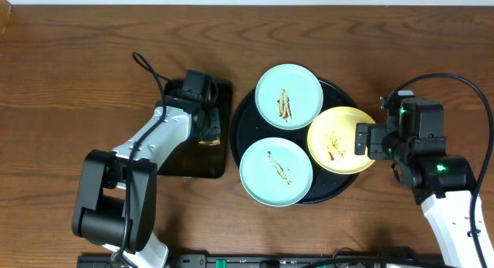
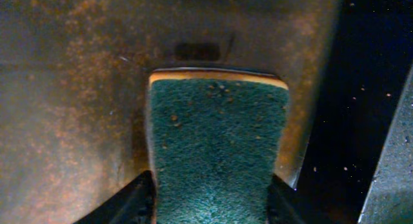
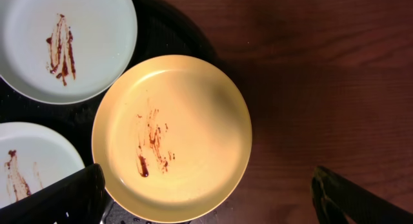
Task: Clean dirty plates on tray and stack at the side
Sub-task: 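Lower the left gripper and pinch the sponge at its middle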
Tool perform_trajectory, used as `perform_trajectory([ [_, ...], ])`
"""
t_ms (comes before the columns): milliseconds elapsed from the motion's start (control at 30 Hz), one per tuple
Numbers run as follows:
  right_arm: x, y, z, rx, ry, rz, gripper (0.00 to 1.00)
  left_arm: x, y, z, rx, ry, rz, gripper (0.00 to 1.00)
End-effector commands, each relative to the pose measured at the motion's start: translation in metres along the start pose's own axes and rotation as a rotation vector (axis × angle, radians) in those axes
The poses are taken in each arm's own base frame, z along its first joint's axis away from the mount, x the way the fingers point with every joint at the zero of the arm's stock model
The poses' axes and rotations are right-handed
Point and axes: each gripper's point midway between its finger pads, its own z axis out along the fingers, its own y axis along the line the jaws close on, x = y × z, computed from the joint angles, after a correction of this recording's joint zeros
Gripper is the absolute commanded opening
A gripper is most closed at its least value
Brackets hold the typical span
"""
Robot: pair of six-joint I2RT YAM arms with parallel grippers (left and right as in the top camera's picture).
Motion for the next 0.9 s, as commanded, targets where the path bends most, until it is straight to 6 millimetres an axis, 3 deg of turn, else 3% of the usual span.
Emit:
perform_trajectory([
  [0, -0.008, -0.001, -0.004, 0.008, -0.02, -0.004, 0.99, 0.004, -0.004, 0.005, -0.003, 0.013, 0.013, 0.45],
  [433, -0.008, -0.001, -0.004, 0.008, -0.02, -0.003, 0.99, 0.008, -0.011, 0.007, -0.049, 0.002, 0.061, 0.44],
  [533, -0.008, -0.001, -0.004, 0.005, -0.02, -0.003, 0.99, 0.009, -0.01, 0.009, -0.054, 0.007, 0.061, 0.37],
  [800, -0.007, -0.001, -0.004, 0.004, -0.019, -0.003, 0.99, 0.019, -0.005, 0.025, -0.074, 0.056, 0.061, 0.37],
  [867, -0.007, -0.001, -0.004, 0.005, -0.019, -0.003, 0.99, 0.019, -0.005, 0.025, -0.074, 0.056, 0.061, 0.28],
])
